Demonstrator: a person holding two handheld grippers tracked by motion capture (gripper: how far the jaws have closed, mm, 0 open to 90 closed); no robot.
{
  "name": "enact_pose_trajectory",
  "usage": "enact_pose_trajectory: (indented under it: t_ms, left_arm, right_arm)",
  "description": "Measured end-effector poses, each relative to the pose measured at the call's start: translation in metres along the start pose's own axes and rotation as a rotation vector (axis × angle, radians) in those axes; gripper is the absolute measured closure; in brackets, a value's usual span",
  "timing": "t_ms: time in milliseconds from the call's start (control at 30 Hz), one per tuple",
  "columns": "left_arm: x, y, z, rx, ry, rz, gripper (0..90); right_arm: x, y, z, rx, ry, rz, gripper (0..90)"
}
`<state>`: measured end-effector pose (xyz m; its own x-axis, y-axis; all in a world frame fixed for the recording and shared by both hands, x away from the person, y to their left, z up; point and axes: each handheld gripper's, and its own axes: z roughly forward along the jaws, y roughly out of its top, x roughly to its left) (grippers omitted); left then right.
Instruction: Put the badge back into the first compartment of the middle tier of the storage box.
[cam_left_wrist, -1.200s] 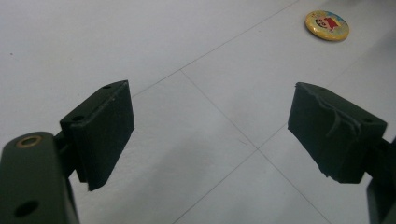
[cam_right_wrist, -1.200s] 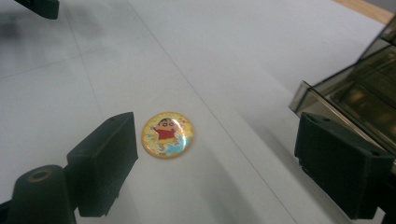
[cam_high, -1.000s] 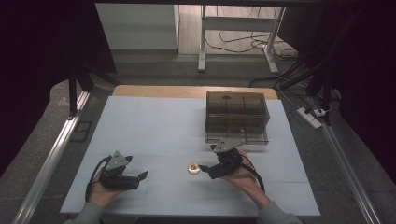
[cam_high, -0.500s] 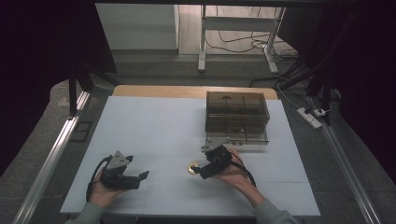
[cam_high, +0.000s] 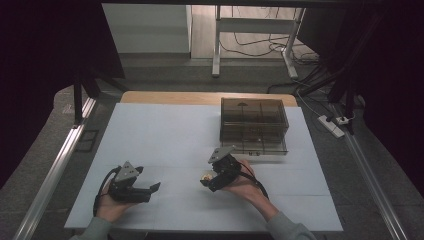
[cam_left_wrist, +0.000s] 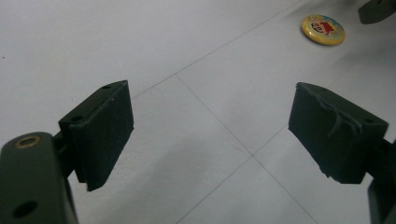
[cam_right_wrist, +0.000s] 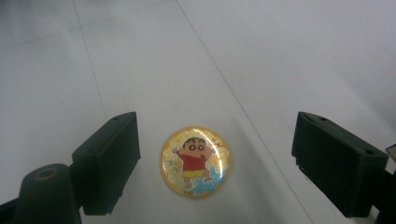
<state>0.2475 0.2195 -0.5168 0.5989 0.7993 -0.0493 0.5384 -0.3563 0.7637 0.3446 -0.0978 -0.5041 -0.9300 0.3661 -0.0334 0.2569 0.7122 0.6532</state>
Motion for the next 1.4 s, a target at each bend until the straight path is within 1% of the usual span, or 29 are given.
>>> enact_pose_trajectory:
  t_ms: [33, 200, 367, 400, 433, 567, 600, 667, 733, 800, 900, 967, 1167, 1200, 1300, 1400]
  left_arm:
    - [0.0, 0.0, 0.0, 0.001, 0.0, 0.0, 14.3]
    - [0.0, 0.0, 0.002, 0.005, 0.0, 0.002, 14.4]
    - [-0.001, 0.0, 0.003, 0.009, -0.001, 0.003, 14.3]
    - [-0.001, 0.0, 0.003, 0.01, 0.0, 0.003, 14.3]
    - [-0.001, 0.0, 0.003, 0.01, 0.0, 0.003, 14.3]
    - [-0.001, 0.0, 0.003, 0.01, -0.002, 0.002, 14.4]
    - [-0.001, 0.001, 0.003, 0.009, -0.004, 0.001, 14.5]
    - [-0.002, 0.001, 0.004, 0.009, -0.004, 0.005, 14.5]
    - [-0.003, 0.002, 0.005, 0.013, -0.003, 0.011, 14.5]
    - [-0.004, 0.002, 0.005, 0.017, -0.002, 0.017, 14.5]
    - [-0.004, 0.002, 0.005, 0.018, -0.003, 0.018, 14.6]
    - [-0.004, 0.002, 0.006, 0.019, -0.003, 0.017, 14.6]
    - [-0.005, 0.002, 0.005, 0.019, -0.003, 0.021, 14.6]
    - [-0.005, 0.002, 0.005, 0.019, -0.003, 0.021, 14.6]
    - [-0.004, 0.002, 0.005, 0.019, -0.003, 0.021, 14.6]
    - [-0.004, 0.001, 0.005, 0.015, -0.003, 0.018, 14.7]
  right_arm:
    - [-0.001, 0.0, 0.002, 0.012, 0.004, 0.014, 15.0]
    - [-0.001, 0.002, 0.005, 0.033, 0.017, 0.014, 15.1]
    - [0.002, 0.003, 0.012, 0.071, 0.026, -0.009, 16.6]
    - [0.002, 0.002, 0.013, 0.075, 0.027, -0.016, 17.4]
    - [0.003, 0.002, 0.014, 0.085, 0.028, -0.013, 18.0]
    - [0.002, 0.002, 0.017, 0.096, 0.035, -0.016, 21.4]
    - [0.003, 0.002, 0.018, 0.105, 0.034, -0.027, 22.0]
    - [0.004, 0.002, 0.02, 0.122, 0.031, -0.04, 23.9]
    - [0.005, 0.002, 0.021, 0.135, 0.033, -0.041, 25.5]
    - [0.007, 0.003, 0.022, 0.149, 0.025, -0.039, 29.0]
    - [0.006, 0.003, 0.023, 0.148, 0.035, -0.046, 32.4]
    - [0.006, 0.004, 0.023, 0.152, 0.037, -0.042, 34.8]
    - [0.006, 0.006, 0.022, 0.178, 0.028, -0.039, 44.9]
    - [0.007, 0.007, 0.021, 0.181, 0.029, -0.048, 46.5]
    - [0.008, 0.007, 0.021, 0.186, 0.024, -0.046, 47.0]
    - [0.008, 0.007, 0.021, 0.178, 0.025, -0.045, 47.2]
